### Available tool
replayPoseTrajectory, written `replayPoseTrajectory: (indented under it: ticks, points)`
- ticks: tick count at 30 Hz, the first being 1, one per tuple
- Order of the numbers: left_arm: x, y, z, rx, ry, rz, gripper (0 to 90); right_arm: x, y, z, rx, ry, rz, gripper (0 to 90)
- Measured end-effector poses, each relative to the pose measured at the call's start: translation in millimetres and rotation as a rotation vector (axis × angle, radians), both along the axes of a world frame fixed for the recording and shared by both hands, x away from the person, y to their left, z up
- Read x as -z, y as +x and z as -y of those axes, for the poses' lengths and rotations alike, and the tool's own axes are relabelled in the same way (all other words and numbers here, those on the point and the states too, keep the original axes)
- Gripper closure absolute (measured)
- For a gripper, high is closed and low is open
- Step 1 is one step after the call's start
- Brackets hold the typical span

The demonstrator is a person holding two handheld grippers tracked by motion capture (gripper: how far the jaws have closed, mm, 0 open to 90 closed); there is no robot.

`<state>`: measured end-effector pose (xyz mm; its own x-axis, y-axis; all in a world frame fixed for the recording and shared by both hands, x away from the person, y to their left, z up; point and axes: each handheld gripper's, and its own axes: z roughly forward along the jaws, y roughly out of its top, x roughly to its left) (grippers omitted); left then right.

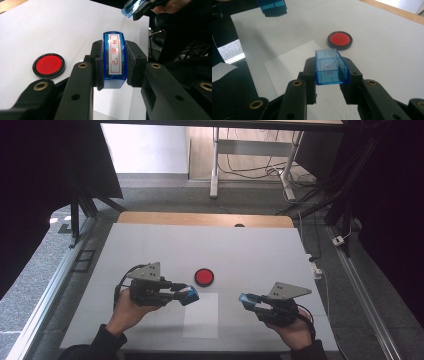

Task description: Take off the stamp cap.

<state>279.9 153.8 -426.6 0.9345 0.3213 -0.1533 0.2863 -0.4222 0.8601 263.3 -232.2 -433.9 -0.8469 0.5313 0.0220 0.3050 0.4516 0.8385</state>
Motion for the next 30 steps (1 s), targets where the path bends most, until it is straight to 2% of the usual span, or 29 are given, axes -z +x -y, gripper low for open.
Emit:
replayPoseTrajectory:
  ticks: [5,6,10,14,22,30]
  points:
    - [-0.2,0.2,0.0,-0.010,0.001,0.002,71.0,3.5,-4.7,11.5,0.044,-0.004,-0.002,69.2]
    - [-0.1,0.2,0.3,-0.013,0.004,0.004,71.0,5.4,-6.2,16.8,0.066,-0.008,-0.010,69.3]
    - [0.1,0.3,1.2,-0.025,0.012,0.009,71.0,7.9,-7.4,23.6,0.091,-0.001,-0.023,69.2]
    - [-0.4,0.4,2.0,-0.032,0.015,0.009,71.0,10.9,-10.4,34.7,0.150,-0.003,-0.034,69.2]
    - [-1.4,0.7,4.1,-0.047,0.020,0.008,70.9,14.9,-14.9,44.0,0.193,-0.004,-0.056,69.2]
    - [-1.5,2.7,5.7,-0.067,0.026,0.005,70.9,20.2,-17.2,52.9,0.228,-0.011,-0.103,69.2]
